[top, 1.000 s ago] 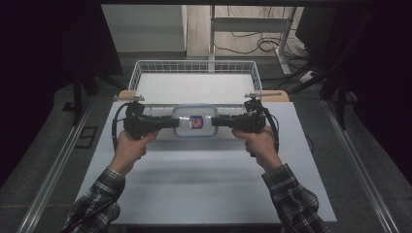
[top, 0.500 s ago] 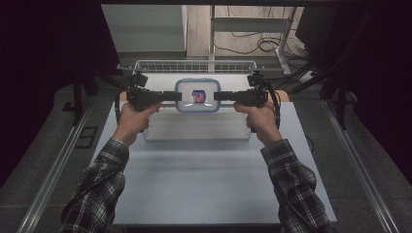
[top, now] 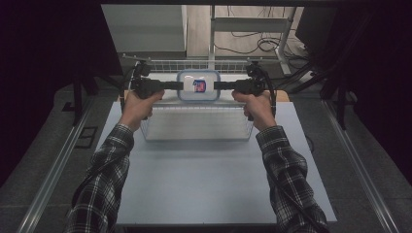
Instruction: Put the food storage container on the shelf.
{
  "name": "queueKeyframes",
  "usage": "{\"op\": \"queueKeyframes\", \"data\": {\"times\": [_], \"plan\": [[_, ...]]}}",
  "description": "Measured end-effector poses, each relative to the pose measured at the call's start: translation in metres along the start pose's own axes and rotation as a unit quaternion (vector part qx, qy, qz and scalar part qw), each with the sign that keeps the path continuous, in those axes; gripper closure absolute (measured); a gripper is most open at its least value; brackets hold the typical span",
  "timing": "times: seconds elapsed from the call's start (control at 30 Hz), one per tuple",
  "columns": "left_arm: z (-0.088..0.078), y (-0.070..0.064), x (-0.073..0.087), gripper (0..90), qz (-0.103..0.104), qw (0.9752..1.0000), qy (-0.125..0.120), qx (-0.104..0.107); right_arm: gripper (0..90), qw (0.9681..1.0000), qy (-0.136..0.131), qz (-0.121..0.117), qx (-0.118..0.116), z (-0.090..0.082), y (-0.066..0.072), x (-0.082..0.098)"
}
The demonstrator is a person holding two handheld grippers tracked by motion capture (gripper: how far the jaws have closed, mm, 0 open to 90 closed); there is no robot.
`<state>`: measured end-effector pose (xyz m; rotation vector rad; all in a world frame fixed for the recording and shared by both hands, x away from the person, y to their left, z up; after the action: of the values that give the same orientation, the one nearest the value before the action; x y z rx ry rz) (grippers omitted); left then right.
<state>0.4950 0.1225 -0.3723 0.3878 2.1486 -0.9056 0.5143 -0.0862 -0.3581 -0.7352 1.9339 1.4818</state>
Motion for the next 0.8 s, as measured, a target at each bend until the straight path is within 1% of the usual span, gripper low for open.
{"op": "queueKeyframes", "data": {"times": [0.07, 0.17, 0.23, 0.27, 0.3, 0.33, 0.37, 0.43, 0.47, 0.5, 0.53, 0.57, 0.6, 0.67, 0.7, 0.73, 0.77, 0.8], "plan": [[0.0013, 0.0017, 0.0002, 55.9, -0.006, 1.0, -0.004, 0.002, 57.6, 1.0, -0.001, 0.005, -0.001, 0.001, -0.0034, -0.0003], [0.0018, 0.0024, 0.0, 55.8, -0.006, 0.9999, -0.008, 0.002, 57.5, 0.9999, -0.007, 0.008, -0.004, 0.0013, -0.0052, -0.0016], [0.0018, 0.0025, 0.0001, 55.5, -0.004, 1.0, -0.008, 0.0, 57.1, 1.0, -0.007, 0.006, -0.003, 0.0017, -0.0057, -0.0019], [0.0022, 0.0021, 0.0004, 54.9, 0.001, 1.0, -0.008, -0.001, 56.8, 1.0, -0.007, 0.005, -0.002, 0.0017, -0.0061, -0.0019], [0.0031, 0.0015, 0.0006, 52.2, 0.002, 1.0, -0.008, -0.002, 56.1, 0.9999, -0.01, 0.005, -0.001, 0.0018, -0.0067, -0.002], [0.0044, 0.0013, 0.0015, 51.6, 0.01, 0.9999, -0.007, -0.006, 55.9, 0.9999, -0.01, 0.003, 0.005, 0.002, -0.0074, -0.002], [0.0052, 0.0017, 0.0022, 51.1, 0.012, 0.9999, -0.004, -0.008, 58.8, 0.9998, -0.014, -0.003, 0.016, 0.0017, -0.0084, -0.0027], [0.0068, 0.0027, 0.0035, 49.9, 0.005, 1.0, 0.002, -0.003, 58.4, 0.9997, -0.011, -0.006, 0.021, 0.0026, -0.0089, -0.0021], [0.0071, 0.0029, 0.004, 49.4, 0.004, 1.0, 0.001, -0.001, 59.1, 0.9994, -0.005, -0.01, 0.034, 0.003, -0.0102, -0.0015], [0.0071, 0.0033, 0.004, 49.8, 0.002, 1.0, 0.0, 0.002, 59.2, 0.9992, -0.002, -0.013, 0.037, 0.0034, -0.0104, -0.0014], [0.0071, 0.0037, 0.0038, 50.1, 0.002, 1.0, -0.001, 0.002, 59.6, 0.9993, -0.003, -0.011, 0.037, 0.0034, -0.0101, -0.0017], [0.0071, 0.0045, 0.0032, 50.1, 0.0, 1.0, 0.0, 0.0, 60.3, 0.9992, -0.002, -0.012, 0.038, 0.0032, -0.01, -0.0018], [0.0072, 0.0053, 0.0021, 49.9, -0.002, 1.0, -0.001, -0.008, 60.9, 0.9991, 0.0, -0.014, 0.041, 0.0031, -0.0099, -0.0016], [0.008, 0.0064, 0.0005, 47.7, 0.004, 0.9996, 0.002, -0.028, 62.6, 0.9988, 0.005, -0.017, 0.046, 0.0037, -0.0097, -0.0005], [0.0083, 0.0065, -0.0001, 46.0, 0.005, 0.9994, 0.002, -0.033, 62.4, 0.9986, 0.008, -0.019, 0.049, 0.0044, -0.0098, 0.0003], [0.0087, 0.0068, -0.0004, 45.1, 0.008, 0.9992, 0.004, -0.039, 62.4, 0.9985, 0.009, -0.019, 0.051, 0.0047, -0.0099, 0.0005], [0.0097, 0.0067, -0.0007, 43.7, 0.007, 0.999, 0.007, -0.043, 62.0, 0.9984, 0.008, -0.019, 0.052, 0.0051, -0.0099, 0.0004], [0.0101, 0.0077, -0.0009, 41.7, 0.008, 0.9986, 0.01, -0.051, 61.6, 0.9984, 0.007, -0.019, 0.052, 0.0055, -0.0097, 0.0003]]}}
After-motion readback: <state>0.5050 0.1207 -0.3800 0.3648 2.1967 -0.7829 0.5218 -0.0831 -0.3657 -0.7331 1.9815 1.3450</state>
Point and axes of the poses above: each handheld gripper's, and its own axes: z roughly forward along the jaws, x roughly out of its underside, y roughly to its left, the point moved 8 cm from there along z, roughly forward along the jaws, and after that the axes turned 15 degrees about -x, right-handed, at the moved point
